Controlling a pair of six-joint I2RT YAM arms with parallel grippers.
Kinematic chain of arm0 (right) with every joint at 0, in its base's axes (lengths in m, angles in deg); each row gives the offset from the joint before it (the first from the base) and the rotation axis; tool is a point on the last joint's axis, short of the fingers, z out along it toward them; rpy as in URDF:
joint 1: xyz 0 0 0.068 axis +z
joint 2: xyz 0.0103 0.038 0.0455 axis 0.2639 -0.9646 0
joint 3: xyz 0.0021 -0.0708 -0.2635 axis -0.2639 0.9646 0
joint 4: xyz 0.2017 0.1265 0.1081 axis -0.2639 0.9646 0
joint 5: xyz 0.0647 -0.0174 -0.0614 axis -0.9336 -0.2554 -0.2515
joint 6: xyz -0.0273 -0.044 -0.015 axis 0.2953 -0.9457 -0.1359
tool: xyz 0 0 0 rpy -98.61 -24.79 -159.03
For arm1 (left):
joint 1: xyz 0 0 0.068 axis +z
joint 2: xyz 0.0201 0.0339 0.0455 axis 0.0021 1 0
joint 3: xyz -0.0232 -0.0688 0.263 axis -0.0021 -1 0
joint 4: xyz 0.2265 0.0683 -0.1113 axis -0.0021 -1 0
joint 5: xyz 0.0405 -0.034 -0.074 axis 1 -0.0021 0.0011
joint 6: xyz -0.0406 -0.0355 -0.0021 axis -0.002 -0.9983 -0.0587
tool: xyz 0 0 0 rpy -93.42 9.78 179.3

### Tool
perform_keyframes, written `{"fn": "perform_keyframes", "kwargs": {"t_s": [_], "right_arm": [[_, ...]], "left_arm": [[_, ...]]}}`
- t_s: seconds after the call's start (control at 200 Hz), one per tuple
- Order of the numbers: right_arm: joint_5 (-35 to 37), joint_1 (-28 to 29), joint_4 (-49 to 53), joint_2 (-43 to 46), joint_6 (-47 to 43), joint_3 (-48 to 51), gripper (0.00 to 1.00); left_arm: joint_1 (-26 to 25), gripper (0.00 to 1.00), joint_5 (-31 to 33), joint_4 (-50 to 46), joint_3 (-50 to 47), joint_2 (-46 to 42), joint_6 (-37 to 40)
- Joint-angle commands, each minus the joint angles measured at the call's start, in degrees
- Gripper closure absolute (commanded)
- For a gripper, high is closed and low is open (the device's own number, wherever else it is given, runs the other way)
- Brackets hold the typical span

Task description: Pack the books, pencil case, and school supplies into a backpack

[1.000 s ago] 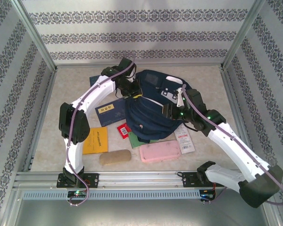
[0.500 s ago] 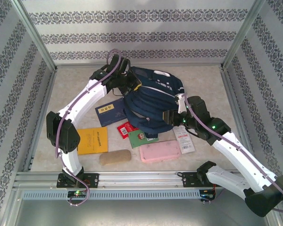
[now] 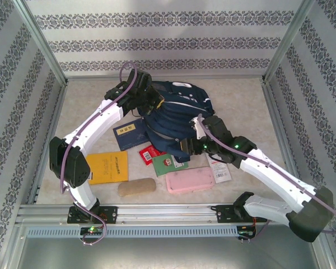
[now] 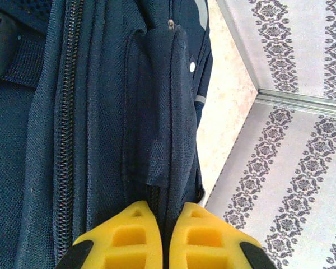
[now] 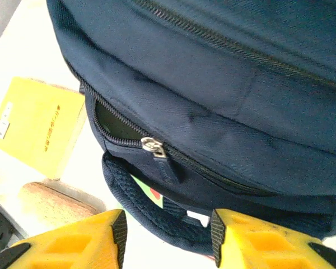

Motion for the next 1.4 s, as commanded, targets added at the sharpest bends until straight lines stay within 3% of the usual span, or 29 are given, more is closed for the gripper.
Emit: {"fn": "perform_keyframes", "kwargs": {"t_s": [0.0,0.29,0.784,0.999,1.274,1.399], "right_arm": [[1.8,1.5,-7.4,-1.7,-4.1,1.8,0.58],[2.7,1.6,-13.7,-8.3,-6.4,2.4,0.65],[9.4,5.0,-14.2,-9.4,-4.8,4.8,0.59],[10.7,5.3,-14.3,-12.9,-4.6,3.8,0.72],[11.8,4.5,-13.3,-14.0,-6.5,1.3,0.99],[11.5,3.3,-11.6,-11.9,-7.3,1.6,1.00]], "left_arm": [[-0.3,1.00,0.4,8.6,2.0,-3.5,-2.1],[-0.3,1.00,0.3,8.7,1.8,-3.9,-2.9],[0.2,1.00,1.1,9.1,0.7,-3.4,-3.9],[0.3,1.00,0.4,9.5,0.3,-3.1,-4.4],[0.5,1.00,0.1,8.4,0.0,-3.6,-3.0],[1.5,1.00,-0.7,7.2,0.1,-3.6,-1.1]]}}
